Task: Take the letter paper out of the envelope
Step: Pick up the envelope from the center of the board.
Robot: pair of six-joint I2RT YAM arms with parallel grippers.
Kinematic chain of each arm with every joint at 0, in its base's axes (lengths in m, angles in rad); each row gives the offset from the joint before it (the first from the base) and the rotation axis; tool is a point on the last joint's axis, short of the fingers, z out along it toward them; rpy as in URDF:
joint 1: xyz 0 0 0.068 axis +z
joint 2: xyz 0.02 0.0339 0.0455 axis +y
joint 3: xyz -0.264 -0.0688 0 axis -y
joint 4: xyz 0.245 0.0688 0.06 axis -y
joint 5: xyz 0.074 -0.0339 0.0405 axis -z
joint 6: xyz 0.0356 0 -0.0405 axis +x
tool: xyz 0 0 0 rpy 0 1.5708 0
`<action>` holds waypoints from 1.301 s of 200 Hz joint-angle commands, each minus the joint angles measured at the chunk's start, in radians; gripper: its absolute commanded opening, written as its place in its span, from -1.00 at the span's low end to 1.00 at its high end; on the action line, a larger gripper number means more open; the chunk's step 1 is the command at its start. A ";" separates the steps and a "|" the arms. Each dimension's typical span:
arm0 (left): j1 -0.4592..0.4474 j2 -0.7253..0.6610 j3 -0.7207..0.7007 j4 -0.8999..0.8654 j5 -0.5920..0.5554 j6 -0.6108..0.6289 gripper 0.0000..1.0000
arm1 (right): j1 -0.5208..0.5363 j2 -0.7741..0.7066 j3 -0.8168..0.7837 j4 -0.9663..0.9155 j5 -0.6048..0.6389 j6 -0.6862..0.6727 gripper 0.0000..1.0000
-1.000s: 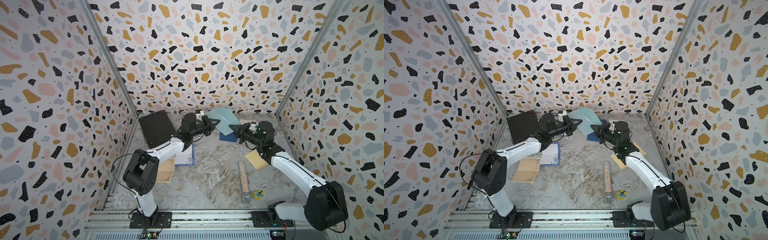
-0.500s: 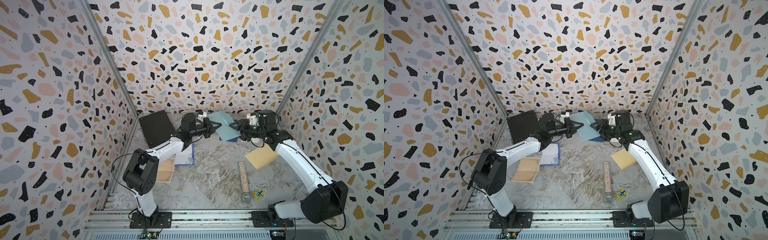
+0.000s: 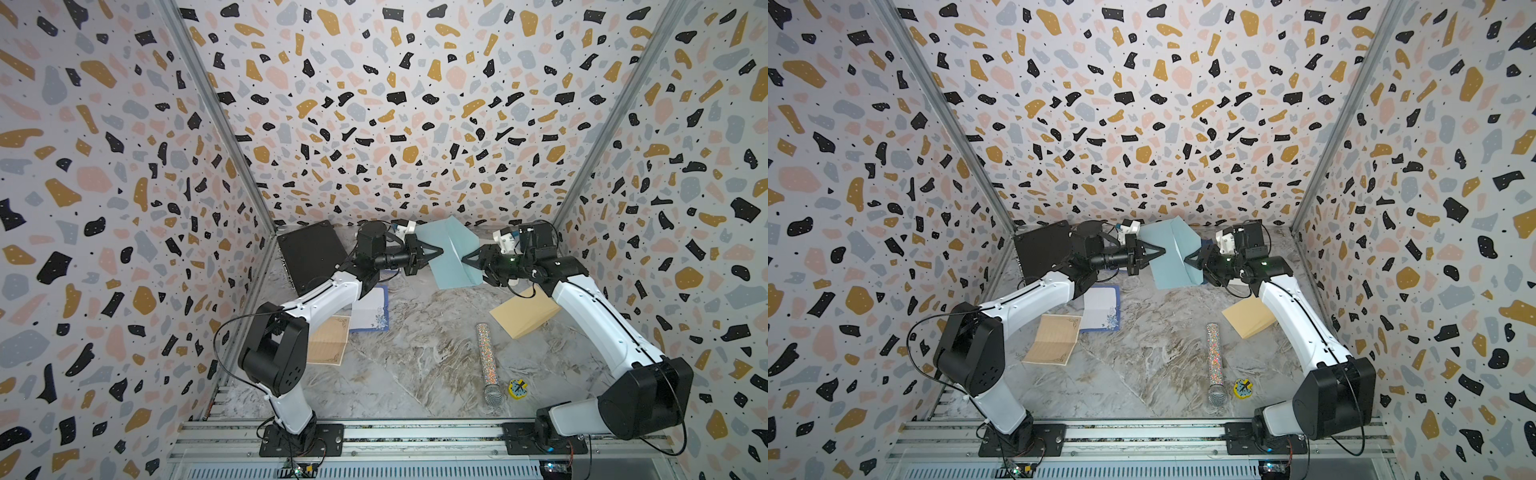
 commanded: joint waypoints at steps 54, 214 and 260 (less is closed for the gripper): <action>0.024 -0.008 0.025 0.247 0.153 -0.111 -1.00 | -0.025 -0.074 -0.147 0.339 -0.139 0.184 0.09; 0.053 0.053 0.028 0.505 0.141 -0.324 -1.00 | -0.014 -0.154 -0.324 0.675 -0.243 0.222 0.04; 0.053 0.063 0.047 0.489 0.140 -0.314 -1.00 | -0.008 -0.179 -0.365 0.693 -0.261 0.235 0.02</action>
